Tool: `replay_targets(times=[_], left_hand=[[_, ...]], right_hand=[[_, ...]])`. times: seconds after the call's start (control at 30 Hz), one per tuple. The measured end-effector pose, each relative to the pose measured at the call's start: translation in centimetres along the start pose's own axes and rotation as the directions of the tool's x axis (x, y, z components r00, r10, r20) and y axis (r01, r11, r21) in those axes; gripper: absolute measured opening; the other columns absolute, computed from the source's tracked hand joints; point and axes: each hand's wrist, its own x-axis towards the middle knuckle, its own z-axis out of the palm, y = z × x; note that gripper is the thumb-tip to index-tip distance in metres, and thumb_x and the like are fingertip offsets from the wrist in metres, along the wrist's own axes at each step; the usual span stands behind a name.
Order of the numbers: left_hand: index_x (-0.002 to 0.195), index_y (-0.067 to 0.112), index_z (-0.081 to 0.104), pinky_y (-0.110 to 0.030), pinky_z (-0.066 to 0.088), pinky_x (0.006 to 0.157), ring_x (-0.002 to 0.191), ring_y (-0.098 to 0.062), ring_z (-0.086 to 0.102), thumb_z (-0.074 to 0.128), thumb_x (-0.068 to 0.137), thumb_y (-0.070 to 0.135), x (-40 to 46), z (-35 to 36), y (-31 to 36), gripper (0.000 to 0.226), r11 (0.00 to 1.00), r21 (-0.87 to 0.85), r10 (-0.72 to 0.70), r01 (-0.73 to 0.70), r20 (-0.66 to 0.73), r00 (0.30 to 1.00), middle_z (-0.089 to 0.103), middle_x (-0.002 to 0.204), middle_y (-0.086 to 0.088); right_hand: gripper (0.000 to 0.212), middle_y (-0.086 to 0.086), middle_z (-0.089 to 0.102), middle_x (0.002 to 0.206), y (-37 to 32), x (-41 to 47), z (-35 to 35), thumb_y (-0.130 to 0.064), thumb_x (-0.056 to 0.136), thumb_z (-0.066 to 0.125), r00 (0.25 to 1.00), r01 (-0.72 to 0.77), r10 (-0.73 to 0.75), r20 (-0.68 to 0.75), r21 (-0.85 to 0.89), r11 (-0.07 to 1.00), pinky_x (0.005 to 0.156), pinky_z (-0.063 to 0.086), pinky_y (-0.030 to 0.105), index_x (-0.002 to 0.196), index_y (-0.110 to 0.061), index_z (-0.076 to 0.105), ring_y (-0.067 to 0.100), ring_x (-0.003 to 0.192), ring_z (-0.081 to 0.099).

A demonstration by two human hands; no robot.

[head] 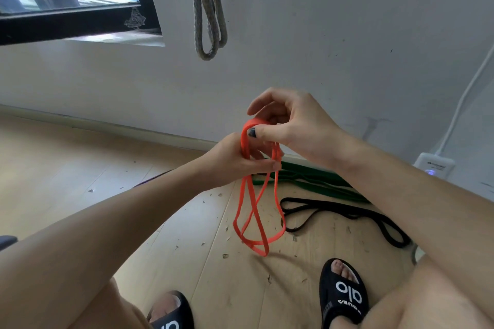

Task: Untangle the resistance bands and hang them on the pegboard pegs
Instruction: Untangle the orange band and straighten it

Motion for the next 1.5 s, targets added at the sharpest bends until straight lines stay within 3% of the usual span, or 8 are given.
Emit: replay_targets(times=[0.13,0.23,0.3,0.5,0.63,0.93,1.2,1.5], left_hand=[[0.097,0.004,0.074,-0.057,0.059,0.084,0.086,-0.041,0.07,0.073,0.094,0.02,0.3,0.2,0.4,0.016,1.0,0.014,-0.023,0.023,0.007,1.0,0.072,0.091,-0.023],[0.103,0.002,0.075,-0.033,0.061,0.082,0.084,-0.021,0.073,0.069,0.096,0.018,0.3,0.3,0.9,0.019,1.0,0.019,-0.016,0.015,0.014,1.0,0.075,0.093,-0.013],[0.105,0.003,0.074,-0.026,0.058,0.083,0.087,-0.013,0.074,0.068,0.097,0.019,0.1,0.3,1.0,0.019,1.0,0.007,-0.026,0.026,0.015,1.0,0.076,0.097,-0.009],[0.111,0.001,0.068,-0.034,0.059,0.092,0.1,-0.022,0.076,0.064,0.099,0.014,0.0,0.4,0.9,0.017,0.991,-0.097,-0.087,0.093,0.065,0.994,0.079,0.103,-0.008],[0.11,0.002,0.071,-0.04,0.06,0.093,0.098,-0.026,0.076,0.068,0.097,0.015,-0.1,0.4,0.8,0.019,0.994,-0.081,-0.076,0.08,0.043,0.996,0.078,0.101,-0.011],[0.104,0.005,0.074,-0.033,0.062,0.081,0.084,-0.025,0.075,0.068,0.097,0.02,-0.3,-0.9,0.9,0.018,0.997,-0.02,-0.073,0.072,-0.036,0.997,0.077,0.093,-0.011],[0.104,0.004,0.069,-0.028,0.061,0.079,0.084,-0.014,0.076,0.068,0.097,0.02,-0.4,-1.2,0.9,0.018,0.989,0.145,-0.019,0.03,-0.074,0.997,0.073,0.089,-0.002],[0.104,0.011,0.068,-0.011,0.054,0.069,0.077,0.0,0.073,0.066,0.098,0.025,-1.0,-2.8,1.3,0.015,0.923,0.384,-0.004,0.022,-0.047,0.999,0.073,0.085,0.01]], right_hand=[[0.024,0.006,0.074,0.092,0.0,0.1,-0.2,-0.005,0.086,0.078,1.0,-0.014,0.015,-0.022,0.026,1.0,0.077,0.061,0.029,0.103,-0.018,0.069,0.014,0.083,0.073],[0.025,0.009,0.075,0.094,0.2,0.2,-0.6,-0.005,0.086,0.078,0.998,-0.048,0.051,-0.042,0.071,0.996,0.078,0.062,0.032,0.107,-0.015,0.068,0.019,0.086,0.074],[0.026,0.01,0.075,0.095,0.3,0.3,-0.7,-0.005,0.086,0.078,0.996,-0.067,0.072,-0.047,0.105,0.992,0.077,0.061,0.032,0.108,-0.014,0.068,0.02,0.087,0.074],[0.023,0.014,0.074,0.092,0.1,0.3,-0.9,-0.004,0.087,0.078,0.989,-0.104,0.124,-0.082,0.217,0.971,0.073,0.061,0.033,0.106,-0.011,0.067,0.019,0.073,0.07],[0.022,0.011,0.073,0.092,0.1,0.4,-1.2,-0.003,0.087,0.077,0.983,-0.126,0.157,-0.095,0.269,0.955,0.077,0.062,0.036,0.105,-0.01,0.067,0.021,0.078,0.07],[0.012,0.001,0.072,0.084,0.6,0.5,-2.2,-0.003,0.091,0.072,0.972,-0.163,0.213,-0.1,0.37,0.915,0.079,0.06,0.035,0.1,-0.009,0.067,0.02,0.082,0.068],[0.009,0.011,0.064,0.09,1.1,0.5,-2.6,-0.003,0.092,0.068,0.958,-0.201,0.272,-0.091,0.463,0.863,0.078,0.059,0.035,0.098,-0.009,0.068,0.02,0.077,0.062],[0.006,0.012,0.067,0.1,2.8,0.1,-3.2,-0.009,0.095,0.063,0.932,-0.35,0.361,-0.013,0.223,0.91,0.094,0.06,0.046,0.098,-0.011,0.068,0.028,0.097,0.069]])
